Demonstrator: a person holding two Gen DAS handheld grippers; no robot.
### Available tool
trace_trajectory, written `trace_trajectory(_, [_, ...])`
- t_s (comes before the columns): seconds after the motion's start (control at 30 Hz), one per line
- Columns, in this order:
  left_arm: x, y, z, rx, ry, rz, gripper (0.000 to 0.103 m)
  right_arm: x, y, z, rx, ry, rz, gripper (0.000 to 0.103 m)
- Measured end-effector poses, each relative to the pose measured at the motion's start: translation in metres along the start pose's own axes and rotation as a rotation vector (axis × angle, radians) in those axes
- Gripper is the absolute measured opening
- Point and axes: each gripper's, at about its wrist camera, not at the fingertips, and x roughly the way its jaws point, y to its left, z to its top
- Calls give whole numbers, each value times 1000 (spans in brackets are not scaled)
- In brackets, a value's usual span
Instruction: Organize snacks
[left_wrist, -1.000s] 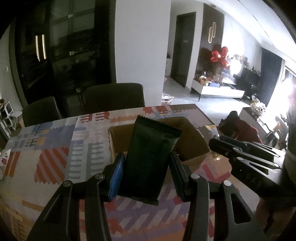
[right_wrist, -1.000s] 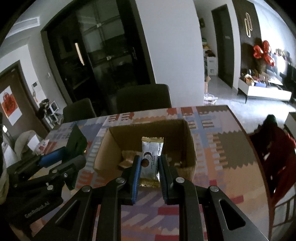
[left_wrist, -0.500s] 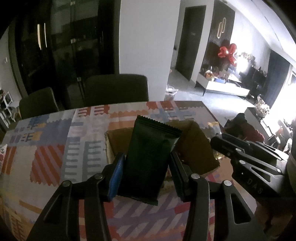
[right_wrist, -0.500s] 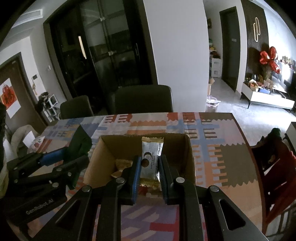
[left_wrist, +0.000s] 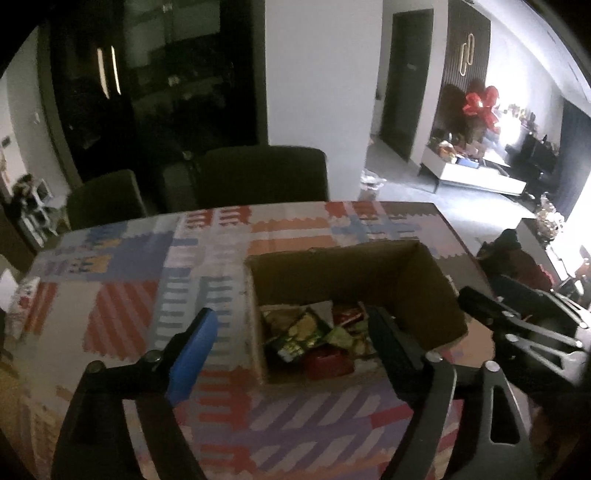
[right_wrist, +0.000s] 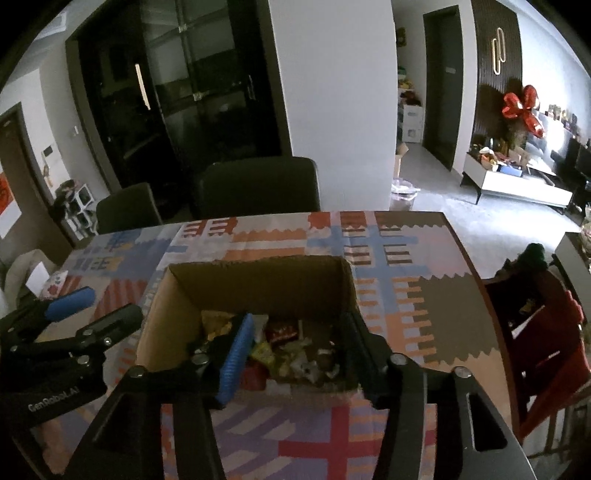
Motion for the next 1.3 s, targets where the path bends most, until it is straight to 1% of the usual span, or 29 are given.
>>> trace_trajectory(0.07, [-13,1,-10,15,-33,30,88,-15,2,-8,12,-21,0,64])
trace_trajectory(0.13, [-31,4,-21,21,-68,38,90,-28,3,-15,20,-41,-6,69])
trace_trajectory(0.2, [-48,6,-30,18,-96,46,98,-44,8,-25,14,-68,-19,70])
trace_trajectory(0.27, [-64,8,-39,14,-125,49,102,-59,13,-36,3,-88,-30,75])
trace_trajectory(0.4, [-95,8,-60,43,-180,64,103,-95,25,-65,-3,-149,-65,82])
trace_trajectory(0.47, [-108,8,-72,49,-201,68,103,-107,28,-77,-10,-168,-79,83])
trace_trajectory(0.57, [-122,6,-86,63,-205,56,103,-126,28,-96,-9,-182,-96,83])
trace_trajectory(0.7, [-145,-1,-111,89,-231,45,103,-146,25,-117,10,-185,-77,83])
trace_trajectory(0.77, [-154,-4,-122,78,-232,38,103,-155,25,-126,5,-183,-63,83])
trace_trajectory(0.9, [-172,-10,-142,33,-211,-10,103,-174,25,-144,-10,-189,-45,83])
trace_trajectory(1.13, [-203,-23,-169,-1,-227,-8,103,-206,20,-169,-53,-208,-25,83])
trace_trajectory(1.3, [-222,-28,-187,-27,-231,14,103,-222,15,-183,-58,-208,12,83])
